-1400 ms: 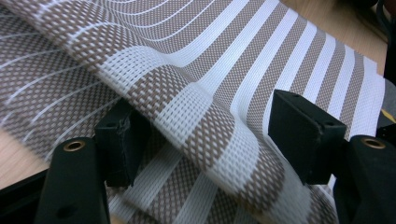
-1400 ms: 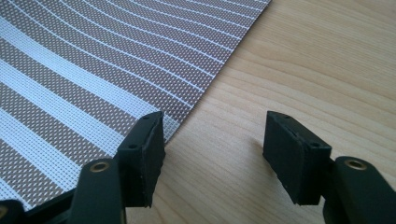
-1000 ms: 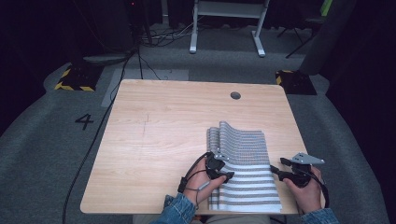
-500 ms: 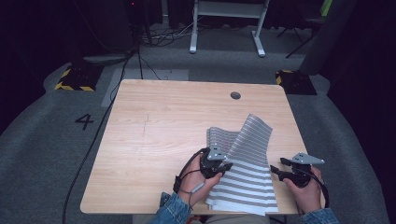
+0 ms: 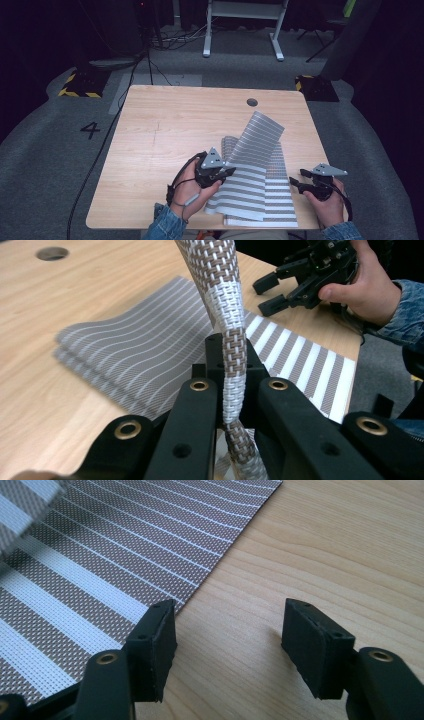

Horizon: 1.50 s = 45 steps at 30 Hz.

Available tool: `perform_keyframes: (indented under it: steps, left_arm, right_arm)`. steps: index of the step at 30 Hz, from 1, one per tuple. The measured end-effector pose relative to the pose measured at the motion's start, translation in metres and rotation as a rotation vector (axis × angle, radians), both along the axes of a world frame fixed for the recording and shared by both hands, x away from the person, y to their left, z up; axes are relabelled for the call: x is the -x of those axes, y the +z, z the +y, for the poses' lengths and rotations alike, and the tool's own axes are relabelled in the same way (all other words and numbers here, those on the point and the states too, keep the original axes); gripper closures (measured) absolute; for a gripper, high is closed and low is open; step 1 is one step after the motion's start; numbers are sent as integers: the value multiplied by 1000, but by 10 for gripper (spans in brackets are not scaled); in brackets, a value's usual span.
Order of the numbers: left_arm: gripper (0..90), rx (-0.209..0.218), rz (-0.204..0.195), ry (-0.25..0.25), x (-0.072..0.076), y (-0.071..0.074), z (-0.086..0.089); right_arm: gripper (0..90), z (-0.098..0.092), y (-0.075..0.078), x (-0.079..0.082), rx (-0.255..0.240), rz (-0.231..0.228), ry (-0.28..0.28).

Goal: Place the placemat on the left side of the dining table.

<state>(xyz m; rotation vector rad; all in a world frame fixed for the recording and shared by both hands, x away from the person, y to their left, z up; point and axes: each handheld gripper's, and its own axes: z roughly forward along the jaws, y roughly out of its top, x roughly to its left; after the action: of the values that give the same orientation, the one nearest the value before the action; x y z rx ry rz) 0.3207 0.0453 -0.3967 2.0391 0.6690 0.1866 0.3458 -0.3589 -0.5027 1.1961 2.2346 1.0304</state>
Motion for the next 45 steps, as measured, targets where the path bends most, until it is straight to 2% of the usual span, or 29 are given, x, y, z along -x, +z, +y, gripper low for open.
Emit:
perform_keyframes:
  steps: [3, 6, 8, 15, 19, 21, 22, 28, 30, 38, 40, 45]
  left_arm:
    - [886, -13, -24, 16, 0, 3, 16]
    - [886, -14, -16, 42, 0, 4, 30]
    - [886, -23, -28, 61, 0, 6, 40]
    - [886, -35, -26, 67, 6, 11, 70]
    - [886, -54, -25, 88, 9, 13, 87]
    - [885, -59, -11, 83, 10, 13, 94]
    - [885, -73, -19, 82, 9, 13, 97]
    - [886, -126, -28, 70, 10, 10, 116]
    - [886, -129, -29, 74, 11, 8, 121]
    - [885, -142, 3, 85, 3, -5, 145]
    - [885, -155, 25, 104, -1, -9, 151]
    - [885, -167, 36, 127, -9, -16, 161]
  right_arm:
    - [385, 0, 0, 0, 2, -1, 1]
    - [385, 0, 0, 0, 0, 0, 0]
    - [385, 0, 0, 0, 1, -3, 1]
    - [385, 0, 0, 0, -2, 0, -1]
    - [385, 0, 0, 0, -2, 0, 0]
    - [385, 0, 0, 0, -2, 0, -1]
    - [385, 0, 0, 0, -2, -1, 0]
    - [385, 0, 0, 0, -2, 0, -1]
    - [385, 0, 0, 0, -2, 0, 0]
    - [385, 0, 0, 0, -2, 0, 0]
    - [385, 0, 0, 0, -2, 0, 0]
    - [385, 0, 0, 0, -2, 0, -1]
